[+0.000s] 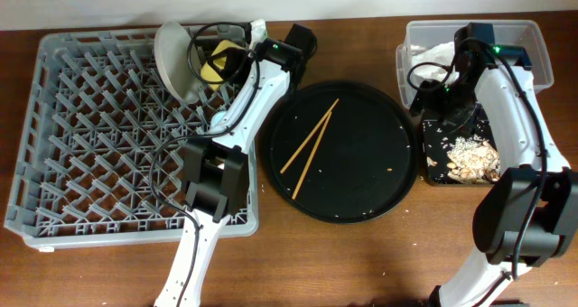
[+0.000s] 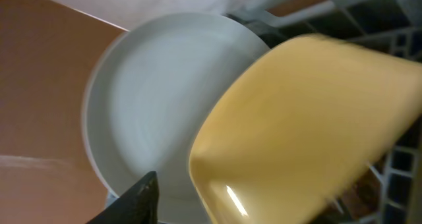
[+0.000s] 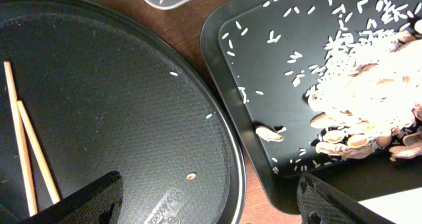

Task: Sort waste into correct bins and load items into the dishwasher rack
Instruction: 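Place yellow bowl in rack beside plate with left gripper, then pick one wooden chopstick with left gripper, drop into rack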

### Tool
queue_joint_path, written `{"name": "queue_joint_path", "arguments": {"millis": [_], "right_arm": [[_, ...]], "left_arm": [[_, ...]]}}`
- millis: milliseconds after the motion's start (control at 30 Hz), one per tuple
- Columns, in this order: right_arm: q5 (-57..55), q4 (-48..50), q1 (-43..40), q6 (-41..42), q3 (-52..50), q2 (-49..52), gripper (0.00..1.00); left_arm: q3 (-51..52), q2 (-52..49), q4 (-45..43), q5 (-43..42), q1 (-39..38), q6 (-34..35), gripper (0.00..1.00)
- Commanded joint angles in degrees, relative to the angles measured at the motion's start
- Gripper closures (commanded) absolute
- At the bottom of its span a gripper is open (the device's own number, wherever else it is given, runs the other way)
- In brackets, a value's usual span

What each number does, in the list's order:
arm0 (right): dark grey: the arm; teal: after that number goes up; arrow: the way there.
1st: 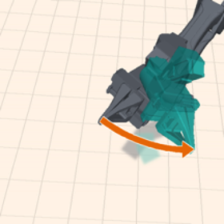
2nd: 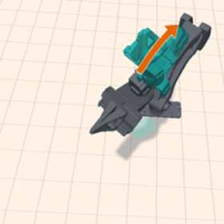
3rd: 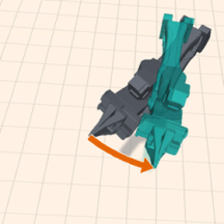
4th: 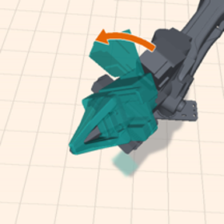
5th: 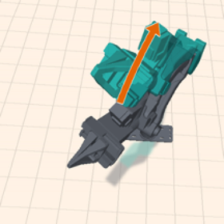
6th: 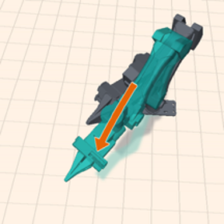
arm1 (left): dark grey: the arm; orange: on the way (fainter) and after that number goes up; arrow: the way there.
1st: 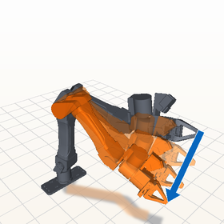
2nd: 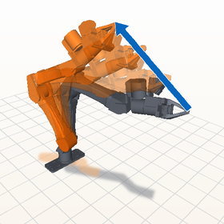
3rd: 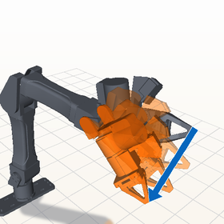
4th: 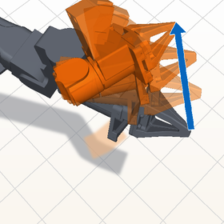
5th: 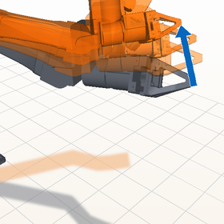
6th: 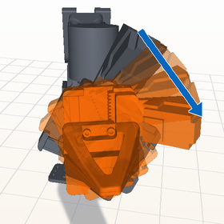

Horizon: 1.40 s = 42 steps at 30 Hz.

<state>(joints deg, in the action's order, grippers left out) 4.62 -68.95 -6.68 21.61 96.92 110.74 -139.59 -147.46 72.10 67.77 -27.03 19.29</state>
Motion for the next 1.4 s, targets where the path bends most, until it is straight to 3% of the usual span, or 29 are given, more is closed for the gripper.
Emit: {"name": "queue_joint_path", "arguments": {"millis": [0,100,233,300,333,400,500,533,633,667,733,800,900,967,1033,1100,1200,1367], "right_arm": [[0.46,0.37,-0.09,-0.13,0.79,-1.64,0.14],[0.98,0.39,-0.09,-0.15,0.79,-1.64,0.14],[0.98,0.39,-0.09,-0.15,0.79,-1.64,0.14],[1.38,0.33,-0.09,-0.13,0.79,-1.64,0.14],[2.86,0.33,-0.09,-0.15,0.79,-1.64,0.14],[2.91,0.37,-0.09,-0.15,0.79,-1.64,0.14],[2.89,0.07,-0.09,-0.17,0.79,-1.64,0.14],[2.91,0.04,-0.09,-0.17,0.79,-1.64,0.13],[2.91,0.37,-0.09,-0.15,0.79,-1.64,0.11],[2.89,0.37,-0.11,-0.15,0.79,-1.64,0.1],[2.91,0.24,-0.09,-0.15,0.79,-1.64,0.1],[2.89,0.26,-0.09,-0.15,0.79,-1.64,0.04],[2.89,0.35,-0.09,-0.15,0.79,-1.64,0.02],[2.89,0.37,-0.11,-0.15,0.79,-1.64,0.02],[2.91,0.39,-0.11,-0.13,0.79,-1.64,0.02],[2.86,0.7,-0.11,-0.13,0.79,-1.64,0.02],[2.86,0.79,-0.11,-0.13,0.79,-1.64,0.02],[2.86,0.79,-0.11,-0.15,0.79,-1.64,0.02]], "left_arm": [[-0.35,-0.7,0.66,-11.08,0.17,-2.47,0.36],[-6.43,-0.66,4.66,-20.94,0.17,-2.75,0.17],[-27.28,-0.66,13.62,-31.87,0.17,-8.94,0.01],[-38.38,-0.37,19.23,-37.13,0.17,-8.94,0.01],[-40.19,5.68,21.88,-41.59,0.17,-9.4,0.01],[-40.13,15.04,24.61,-50.25,0.17,-14.03,0.01],[-38.93,23.34,24.63,-69.77,0.17,-20.0,0.01],[-36.3,25.27,24.63,-73.11,0.15,-20.65,0.02],[-15.91,29.42,24.61,-74.44,-2.6,-21.33,0.03],[-4.37,29.2,22.43,-74.4,-4.46,-26.53,0.07],[14.58,29.2,10.84,-74.36,-5.51,-31.23,0.11],[30.4,29.2,-4.96,-74.2,-5.51,-31.82,0.22],[44.68,29.2,-22.47,-73.96,-5.51,-33.11,0.25],[50.99,29.18,-30.97,-73.96,-5.44,-33.09,0.26],[51.39,29.18,-31.8,-72.46,-5.44,-33.09,0.34],[51.39,29.18,-32.63,-67.52,-5.44,-33.11,0.36],[51.41,29.07,-34.18,-66.9,-5.46,-33.14,0.41],[51.39,22.8,-34.75,-66.93,-5.57,-34.6,0.41]]}}
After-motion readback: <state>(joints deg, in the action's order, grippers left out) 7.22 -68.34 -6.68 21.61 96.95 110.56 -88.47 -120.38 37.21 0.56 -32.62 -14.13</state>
